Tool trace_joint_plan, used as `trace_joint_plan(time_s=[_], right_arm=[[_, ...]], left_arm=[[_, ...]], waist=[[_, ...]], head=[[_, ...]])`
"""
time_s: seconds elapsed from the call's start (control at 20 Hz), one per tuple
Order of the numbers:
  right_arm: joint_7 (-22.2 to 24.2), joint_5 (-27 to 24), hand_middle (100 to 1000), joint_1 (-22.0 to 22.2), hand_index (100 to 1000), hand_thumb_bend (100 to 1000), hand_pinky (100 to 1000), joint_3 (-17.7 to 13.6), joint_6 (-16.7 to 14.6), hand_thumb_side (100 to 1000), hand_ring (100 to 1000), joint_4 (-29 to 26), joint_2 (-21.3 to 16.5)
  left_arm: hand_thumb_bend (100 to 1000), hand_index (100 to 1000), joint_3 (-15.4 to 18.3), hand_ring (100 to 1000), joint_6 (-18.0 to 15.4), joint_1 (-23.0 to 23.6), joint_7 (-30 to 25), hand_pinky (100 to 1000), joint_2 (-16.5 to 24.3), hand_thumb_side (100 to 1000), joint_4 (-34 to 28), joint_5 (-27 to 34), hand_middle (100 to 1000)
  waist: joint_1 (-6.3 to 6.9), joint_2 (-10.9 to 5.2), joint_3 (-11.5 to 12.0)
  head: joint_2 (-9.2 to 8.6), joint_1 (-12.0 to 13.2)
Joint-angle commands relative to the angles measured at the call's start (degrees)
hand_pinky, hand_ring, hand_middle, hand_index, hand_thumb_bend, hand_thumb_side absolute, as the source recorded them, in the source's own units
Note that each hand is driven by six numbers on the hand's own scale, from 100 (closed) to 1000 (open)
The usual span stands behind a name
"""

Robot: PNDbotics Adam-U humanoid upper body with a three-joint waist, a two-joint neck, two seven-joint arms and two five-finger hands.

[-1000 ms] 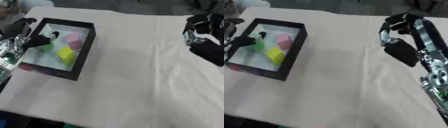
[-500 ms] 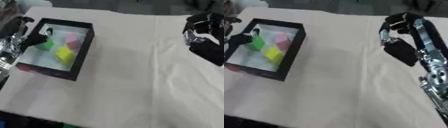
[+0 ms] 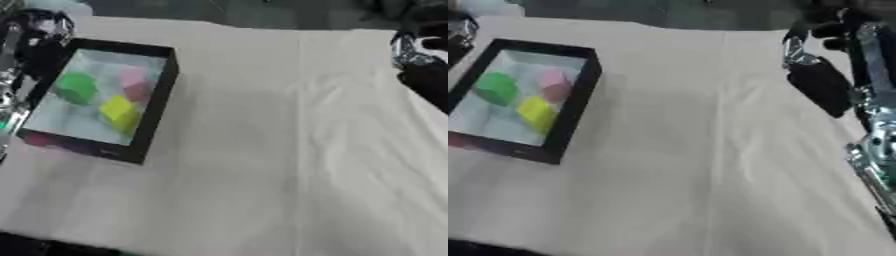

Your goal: Pick up the objects with one hand, pass them to the other hand, and then place them into the box on the other side of the table.

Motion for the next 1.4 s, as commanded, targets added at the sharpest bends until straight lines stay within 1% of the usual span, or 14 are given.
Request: trace_joint_plan(time_s=[0.05,0.15,0.25,0.35,0.55,0.7,0.85,0.95,1.15,1.4], right_arm=[[-4.3,0.4,847,0.2,759,100,821,-3.4,-0.6,392,868,-1.2,-1.4],[-6.9,0.2,863,1.0,773,100,824,-4.9,-1.0,394,885,-1.2,-1.3],[-9.2,0.0,868,1.6,779,100,823,-6.3,-1.0,384,891,-1.2,-1.1],[-11.7,-0.1,870,2.1,781,100,822,-7.7,-0.9,375,892,-1.0,-0.8],[-16.8,-0.5,883,2.7,793,100,823,-9.8,-0.7,410,901,0.9,0.0],[-18.8,-1.3,892,2.9,801,100,827,-11.0,-1.1,385,909,3.0,0.7],[-20.3,-2.2,889,3.2,798,100,823,-12.2,-2.1,436,919,4.6,1.5],[-22.0,-3.6,884,3.5,790,100,820,-13.1,-2.8,456,917,5.6,2.1],[-23.9,-5.4,884,3.8,790,100,820,-13.5,-4.3,456,917,6.6,2.3],[-24.2,-5.7,884,3.8,790,100,820,-13.4,-4.8,456,917,7.0,2.3]], left_arm=[[100,848,1.2,827,-6.5,-0.1,6.8,761,-1.1,767,-2.1,9.3,899],[100,855,1.0,833,-10.0,0.1,9.5,764,-2.5,773,-2.8,13.0,905],[100,866,0.7,839,-12.6,0.3,10.6,767,-3.5,783,-3.4,14.9,914],[100,880,0.7,851,-14.5,0.3,10.8,772,-4.5,798,-3.8,15.7,938],[129,899,0.9,862,-17.1,0.2,10.1,775,-6.6,808,-3.8,16.3,966],[146,900,1.0,864,-18.7,0.1,8.8,776,-7.8,812,-3.6,16.4,968],[155,905,1.2,863,-20.3,0.1,7.6,775,-8.9,810,-3.2,16.3,970],[152,905,1.4,861,-21.0,0.0,7.2,774,-9.7,808,-2.8,16.1,968],[152,905,1.4,861,-21.5,-0.1,6.8,774,-10.2,808,-2.2,15.7,968],[152,905,1.4,861,-21.6,-0.1,6.7,774,-10.2,808,-2.1,15.7,968]], waist=[[-0.25,-2.11,0.0],[-0.31,-2.01,0.0],[-0.35,-1.91,0.0],[-0.34,-1.84,0.0],[-0.33,-1.73,0.0],[-0.3,-1.61,0.0],[-0.28,-1.46,0.0],[-0.25,-1.36,0.1],[-0.25,-1.31,0.1],[-0.25,-1.31,0.1]], head=[[-0.83,-0.7],[-0.96,-0.9],[-1.06,-1.1],[-1.07,-1.3],[-1.07,-1.6],[-1.19,-2.1],[-1.18,-2.4],[-1.25,-3.1],[-1.29,-3.6],[-1.29,-3.6]])
